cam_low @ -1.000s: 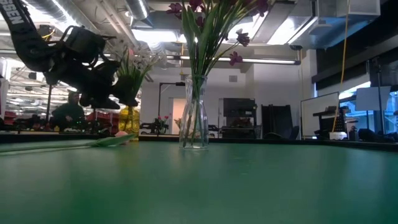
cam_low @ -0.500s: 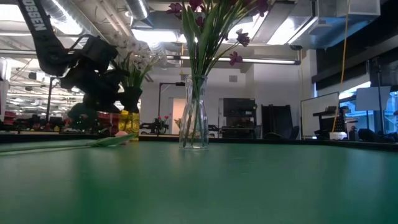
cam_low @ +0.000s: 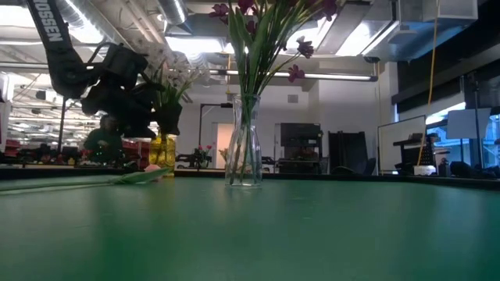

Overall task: Sort flowers into vase by color
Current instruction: Move the yellow vase to the middle left of the table

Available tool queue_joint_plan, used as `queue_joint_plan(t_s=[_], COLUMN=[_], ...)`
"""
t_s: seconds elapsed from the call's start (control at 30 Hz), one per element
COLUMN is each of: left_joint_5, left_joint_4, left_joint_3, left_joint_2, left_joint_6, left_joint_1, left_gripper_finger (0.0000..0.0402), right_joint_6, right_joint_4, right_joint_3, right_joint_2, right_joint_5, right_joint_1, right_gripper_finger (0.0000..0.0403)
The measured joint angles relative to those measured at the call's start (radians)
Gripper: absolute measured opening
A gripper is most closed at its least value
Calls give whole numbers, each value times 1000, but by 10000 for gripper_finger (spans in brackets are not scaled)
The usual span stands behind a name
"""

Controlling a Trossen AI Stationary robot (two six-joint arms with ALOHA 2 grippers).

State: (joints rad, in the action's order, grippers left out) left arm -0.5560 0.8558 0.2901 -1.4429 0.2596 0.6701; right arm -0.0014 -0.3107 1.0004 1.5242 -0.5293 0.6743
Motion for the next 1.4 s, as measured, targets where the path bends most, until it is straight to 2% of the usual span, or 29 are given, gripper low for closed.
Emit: queue_joint_plan(t_s=[0.23, 0.8, 1.17, 1.4], left_joint_5=[-4, -23, -59, -140], left_joint_4=[-1, -48, -167, -427], left_joint_3=[0, 5, 7, 7], left_joint_2=[0, 3, 21, 158], left_joint_6=[1, 22, 24, 135], left_joint_1=[0, -31, -172, -332], left_gripper_finger=[296, 119, 126, 122], right_joint_6=[4, 5, 27, 38], right_joint_4=[-1, -1, -1, -1], right_joint_3=[0, 0, 0, 0], right_joint_2=[0, 0, 0, 0], right_joint_5=[0, 0, 0, 0], right_joint_1=[0, 0, 0, 0], right_gripper_finger=[246, 246, 246, 246])
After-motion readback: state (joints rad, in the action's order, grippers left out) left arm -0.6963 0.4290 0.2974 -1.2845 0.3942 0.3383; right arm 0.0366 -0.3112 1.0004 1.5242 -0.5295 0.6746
